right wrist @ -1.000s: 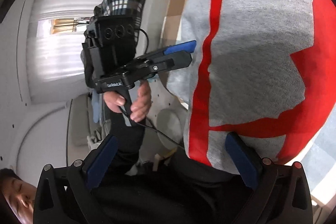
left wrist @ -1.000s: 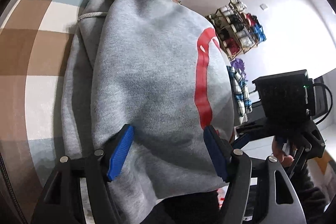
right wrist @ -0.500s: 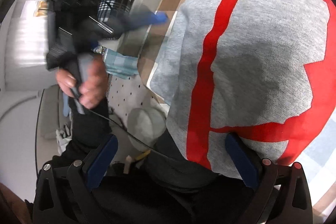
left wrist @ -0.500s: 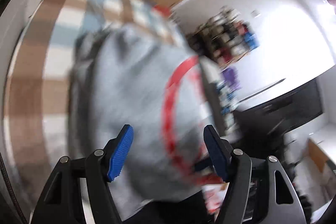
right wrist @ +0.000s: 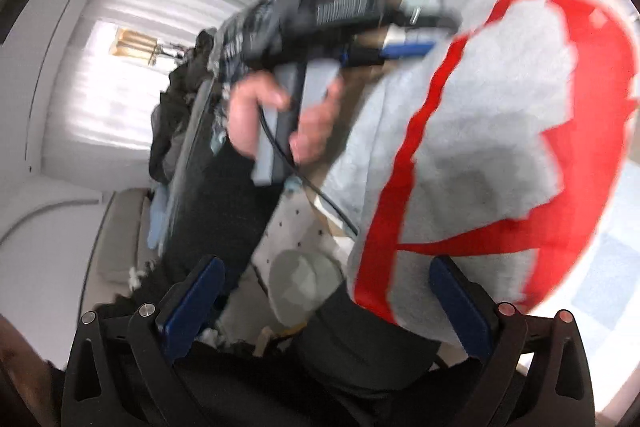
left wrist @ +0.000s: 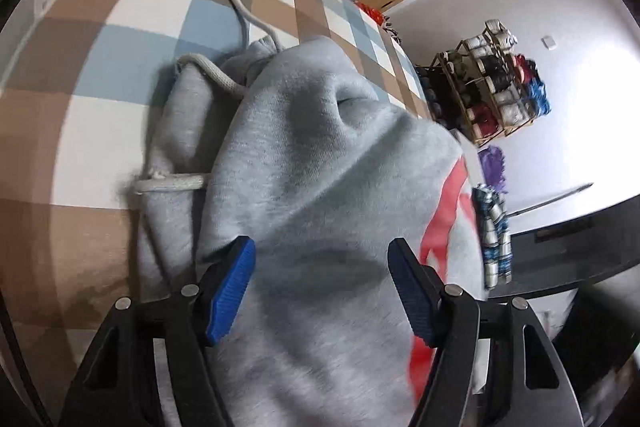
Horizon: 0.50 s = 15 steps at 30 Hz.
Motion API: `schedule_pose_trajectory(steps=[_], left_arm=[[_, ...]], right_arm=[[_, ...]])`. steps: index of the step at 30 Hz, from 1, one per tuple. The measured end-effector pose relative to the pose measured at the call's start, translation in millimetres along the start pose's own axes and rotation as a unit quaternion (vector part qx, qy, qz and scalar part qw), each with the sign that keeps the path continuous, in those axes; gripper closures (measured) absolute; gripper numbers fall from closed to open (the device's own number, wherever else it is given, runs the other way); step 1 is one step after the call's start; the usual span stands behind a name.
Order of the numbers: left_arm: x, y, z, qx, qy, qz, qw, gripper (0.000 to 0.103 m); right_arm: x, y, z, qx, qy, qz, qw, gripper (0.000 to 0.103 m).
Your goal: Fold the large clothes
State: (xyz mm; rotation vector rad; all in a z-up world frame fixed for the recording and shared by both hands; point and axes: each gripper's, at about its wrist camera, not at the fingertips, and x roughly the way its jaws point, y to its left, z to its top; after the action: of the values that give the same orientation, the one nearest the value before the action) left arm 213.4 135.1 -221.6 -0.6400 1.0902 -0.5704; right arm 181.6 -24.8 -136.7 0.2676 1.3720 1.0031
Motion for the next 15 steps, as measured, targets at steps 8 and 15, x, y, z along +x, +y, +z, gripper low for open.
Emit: schedule_pose_trajectory(steps=[8,15], left_arm=[[-7.4,-30.8,45.3,0.024,-0.008,0.032,0.9992,0.039],[15.2,-33.1,112.0,-0.016,-0.005,0.097,0.9951,0.038]], right_arm=[[-40.2,-65.5,68.7,0.078,-0.081,-0.077,0.991,0.0],[-19.3,-77.1,48.1,0.045,-0.102,-0.077,0.991,0.0]])
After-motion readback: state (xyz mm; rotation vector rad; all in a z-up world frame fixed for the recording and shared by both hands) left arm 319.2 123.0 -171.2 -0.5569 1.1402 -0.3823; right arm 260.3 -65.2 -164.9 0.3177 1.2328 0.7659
